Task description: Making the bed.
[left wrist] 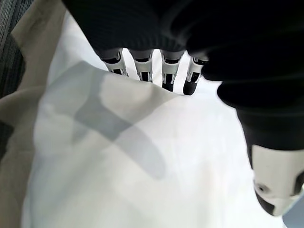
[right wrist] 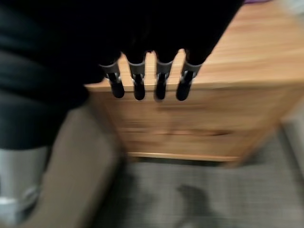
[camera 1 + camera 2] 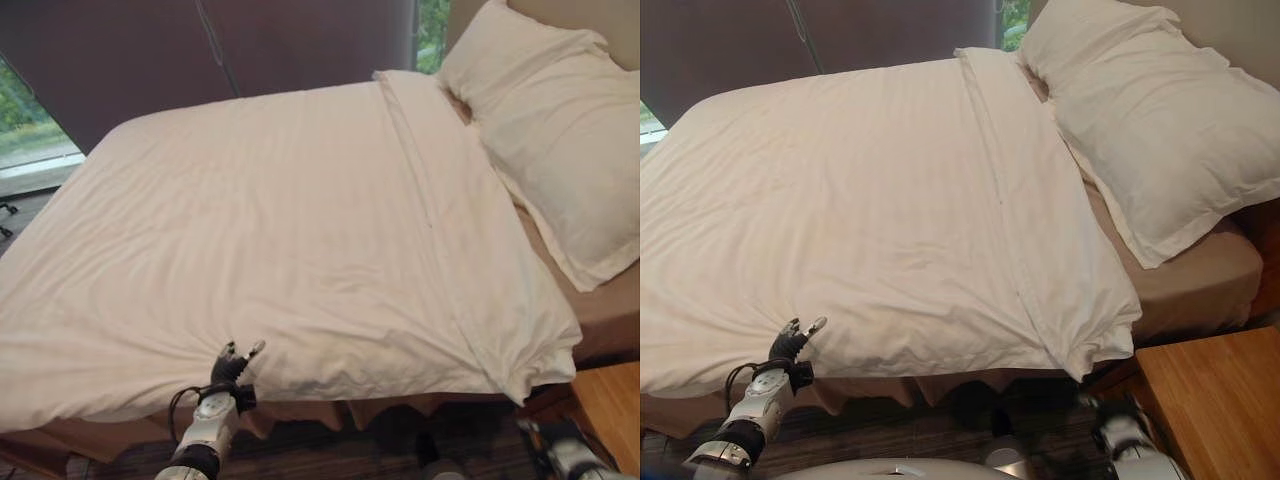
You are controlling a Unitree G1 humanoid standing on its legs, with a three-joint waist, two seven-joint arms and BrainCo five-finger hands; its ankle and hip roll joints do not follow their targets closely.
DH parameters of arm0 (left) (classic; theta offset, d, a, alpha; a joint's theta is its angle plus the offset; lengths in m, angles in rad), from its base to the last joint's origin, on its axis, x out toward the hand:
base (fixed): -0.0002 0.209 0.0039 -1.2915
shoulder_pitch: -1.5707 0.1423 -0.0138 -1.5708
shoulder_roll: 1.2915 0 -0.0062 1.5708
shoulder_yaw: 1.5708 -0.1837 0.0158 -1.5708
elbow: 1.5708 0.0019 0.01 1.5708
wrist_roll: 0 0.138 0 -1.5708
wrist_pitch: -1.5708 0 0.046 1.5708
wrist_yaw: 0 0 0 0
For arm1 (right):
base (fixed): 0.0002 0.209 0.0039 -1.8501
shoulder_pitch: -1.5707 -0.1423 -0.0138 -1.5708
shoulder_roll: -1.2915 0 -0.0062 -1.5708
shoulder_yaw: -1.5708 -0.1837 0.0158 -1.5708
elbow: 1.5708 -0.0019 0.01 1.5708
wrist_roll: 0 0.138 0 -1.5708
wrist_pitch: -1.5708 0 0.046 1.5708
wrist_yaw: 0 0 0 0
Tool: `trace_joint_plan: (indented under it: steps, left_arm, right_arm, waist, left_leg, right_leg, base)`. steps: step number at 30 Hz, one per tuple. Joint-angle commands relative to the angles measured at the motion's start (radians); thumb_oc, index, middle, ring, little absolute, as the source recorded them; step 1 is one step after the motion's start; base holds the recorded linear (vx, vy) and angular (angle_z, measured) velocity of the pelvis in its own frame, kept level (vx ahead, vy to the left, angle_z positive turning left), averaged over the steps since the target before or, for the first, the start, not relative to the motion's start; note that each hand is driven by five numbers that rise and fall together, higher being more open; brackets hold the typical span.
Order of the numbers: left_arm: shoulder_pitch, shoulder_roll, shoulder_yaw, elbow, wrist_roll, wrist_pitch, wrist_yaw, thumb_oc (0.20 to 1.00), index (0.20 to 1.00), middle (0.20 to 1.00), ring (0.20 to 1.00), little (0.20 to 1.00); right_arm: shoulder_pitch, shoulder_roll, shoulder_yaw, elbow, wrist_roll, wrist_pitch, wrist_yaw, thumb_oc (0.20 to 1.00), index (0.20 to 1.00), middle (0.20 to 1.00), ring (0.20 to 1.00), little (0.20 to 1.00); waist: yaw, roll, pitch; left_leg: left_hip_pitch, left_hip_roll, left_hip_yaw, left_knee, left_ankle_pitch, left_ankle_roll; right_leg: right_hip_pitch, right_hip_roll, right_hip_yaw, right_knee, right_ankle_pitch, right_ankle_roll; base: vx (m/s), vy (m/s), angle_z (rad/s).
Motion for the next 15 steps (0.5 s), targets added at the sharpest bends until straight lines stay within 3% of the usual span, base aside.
trace_joint_plan:
  steps: [1,6,9,10,12,14,15]
  left_arm:
    - [-0.018,-0.076,-0.039,-0.034,0.006,0.008,-0.105,1.0,1.0,1.0,1.0,1.0]
    - [0.01,-0.07,-0.016,-0.091,-0.005,0.008,-0.11,1.0,1.0,1.0,1.0,1.0]
    - [0.015,-0.069,-0.018,-0.146,-0.021,0.003,-0.107,1.0,1.0,1.0,1.0,1.0]
    - [0.016,-0.071,-0.015,-0.159,-0.021,0.003,-0.106,1.0,1.0,1.0,1.0,1.0]
    - [0.003,-0.082,-0.015,-0.149,-0.006,0.001,-0.098,1.0,1.0,1.0,1.0,1.0]
    - [0.012,-0.09,-0.033,-0.16,0.027,0.003,-0.106,1.0,1.0,1.0,1.0,1.0]
    - [0.012,-0.089,-0.032,-0.16,0.027,0.003,-0.106,1.0,1.0,1.0,1.0,1.0]
  right_arm:
    - [-0.083,-0.05,0.016,0.064,-0.049,0.001,-0.043,1.0,1.0,1.0,1.0,1.0]
    - [-0.093,-0.145,-0.013,-0.044,-0.079,-0.005,-0.077,1.0,1.0,1.0,1.0,1.0]
    - [-0.129,-0.209,-0.026,-0.339,-0.106,-0.01,-0.115,1.0,1.0,1.0,1.0,1.0]
    - [-0.129,-0.223,-0.038,-0.444,-0.119,-0.009,-0.121,0.206,0.206,0.206,0.206,0.206]
    - [-0.165,-0.243,-0.08,-0.706,-0.133,-0.039,-0.173,0.2,0.2,0.2,0.2,0.2]
    - [-0.277,-0.203,-0.082,-0.918,-0.14,-0.113,-0.247,0.2,0.2,0.2,0.2,0.2]
    - [-0.276,-0.202,-0.082,-0.92,-0.141,-0.112,-0.247,0.2,0.2,0.2,0.2,0.2]
  waist:
    - [-0.028,-0.035,0.04]
    - [-0.029,-0.056,0.038]
    - [-0.037,-0.066,0.036]
    - [-0.039,-0.068,0.034]
    - [-0.042,-0.075,0.025]
    - [-0.017,-0.079,0.013]
    - [-0.018,-0.079,0.013]
  left_leg:
    - [0.039,0.1,-0.098,0.013,-0.017,-0.051]
    - [0.033,0.107,-0.107,0.013,-0.011,-0.054]
    - [0.041,0.108,-0.102,0.013,-0.018,-0.052]
    - [0.042,0.109,-0.099,0.013,-0.019,-0.051]
    - [0.044,0.11,-0.096,0.013,-0.023,-0.048]
    - [0.036,0.113,-0.103,0.013,-0.015,-0.046]
    - [0.036,0.113,-0.103,0.013,-0.015,-0.046]
  right_leg:
    - [-0.028,-0.063,-0.052,0.023,-0.039,0.042]
    - [-0.029,-0.053,-0.054,0.023,-0.039,0.04]
    - [-0.027,-0.048,-0.046,0.023,-0.038,0.04]
    - [-0.029,-0.047,-0.044,0.023,-0.036,0.041]
    - [-0.032,-0.045,-0.04,0.023,-0.035,0.04]
    - [-0.035,-0.046,-0.046,0.023,-0.031,0.035]
    - [-0.036,-0.046,-0.046,0.023,-0.031,0.035]
  base:
    - [-0.02,-0.072,0.04]
    - [-0.02,-0.033,0.08]
    - [0.0,0.006,-0.02]
    - [-0.02,0.01,-0.05]
    - [0.02,0.019,-0.05]
    - [0.02,0.011,-0.02]
    - [0.0,0.0,0.0]
